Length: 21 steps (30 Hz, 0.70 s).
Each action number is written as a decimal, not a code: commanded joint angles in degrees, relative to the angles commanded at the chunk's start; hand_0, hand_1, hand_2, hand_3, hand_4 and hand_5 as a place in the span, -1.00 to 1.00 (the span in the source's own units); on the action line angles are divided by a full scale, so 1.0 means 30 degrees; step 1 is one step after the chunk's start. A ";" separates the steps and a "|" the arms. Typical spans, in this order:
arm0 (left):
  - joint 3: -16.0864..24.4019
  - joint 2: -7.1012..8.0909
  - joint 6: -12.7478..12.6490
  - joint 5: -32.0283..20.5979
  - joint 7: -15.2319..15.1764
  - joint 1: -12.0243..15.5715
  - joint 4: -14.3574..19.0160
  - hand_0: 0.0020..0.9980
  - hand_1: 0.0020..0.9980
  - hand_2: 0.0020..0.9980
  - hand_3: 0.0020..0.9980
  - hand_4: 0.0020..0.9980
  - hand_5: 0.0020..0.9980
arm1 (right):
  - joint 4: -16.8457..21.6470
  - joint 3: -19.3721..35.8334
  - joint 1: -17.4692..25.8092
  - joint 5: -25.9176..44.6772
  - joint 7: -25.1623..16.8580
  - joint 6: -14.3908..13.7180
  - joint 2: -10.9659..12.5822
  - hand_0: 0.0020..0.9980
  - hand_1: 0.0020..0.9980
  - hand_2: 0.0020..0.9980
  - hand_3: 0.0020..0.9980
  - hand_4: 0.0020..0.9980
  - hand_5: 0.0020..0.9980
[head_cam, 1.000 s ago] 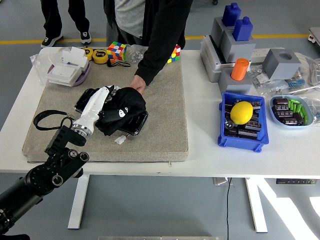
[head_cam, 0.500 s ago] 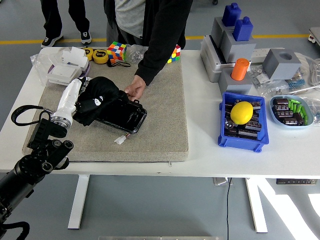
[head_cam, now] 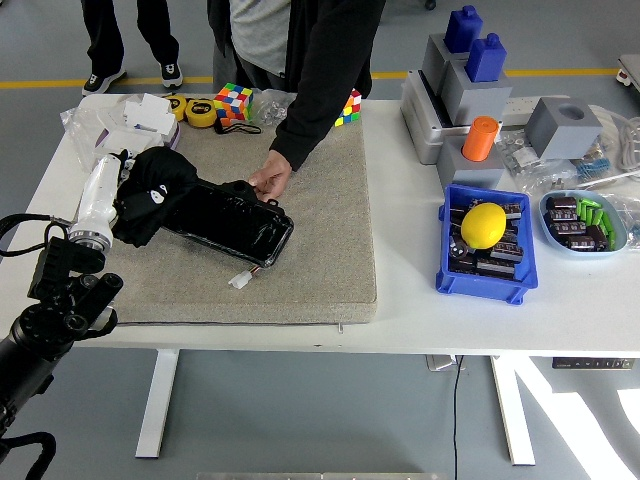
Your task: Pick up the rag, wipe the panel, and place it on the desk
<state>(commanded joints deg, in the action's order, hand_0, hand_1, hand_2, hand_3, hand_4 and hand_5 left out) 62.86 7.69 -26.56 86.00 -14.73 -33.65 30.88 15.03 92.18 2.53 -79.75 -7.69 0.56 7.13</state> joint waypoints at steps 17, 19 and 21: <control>-0.1947 0.0072 -0.0062 -0.0931 0.0009 0.0454 0.1747 -0.54 -0.68 -0.58 0.06 0.13 -1.00 | 0.0040 0.0022 0.0041 -0.0033 -0.0014 0.0012 0.0017 0.11 0.13 -0.01 0.04 0.79 -0.26; -0.2381 0.0083 -0.0049 -0.1034 0.0056 0.0507 0.2099 -0.54 -0.68 -0.58 0.06 0.13 -1.00 | 0.0046 0.0011 0.0035 -0.0030 -0.0019 0.0019 0.0011 0.11 0.13 -0.01 0.04 0.79 -0.26; -0.3115 0.0116 -0.0051 -0.1216 0.0141 0.0613 0.2674 -0.54 -0.68 -0.58 0.06 0.13 -1.00 | 0.0065 -0.0012 0.0027 -0.0009 -0.0020 0.0023 0.0001 0.11 0.13 -0.01 0.04 0.79 -0.26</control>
<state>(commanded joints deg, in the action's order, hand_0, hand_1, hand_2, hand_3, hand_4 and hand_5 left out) 53.52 8.04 -26.72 82.35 -14.31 -31.81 38.91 15.22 92.14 2.61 -79.78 -7.75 0.63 7.13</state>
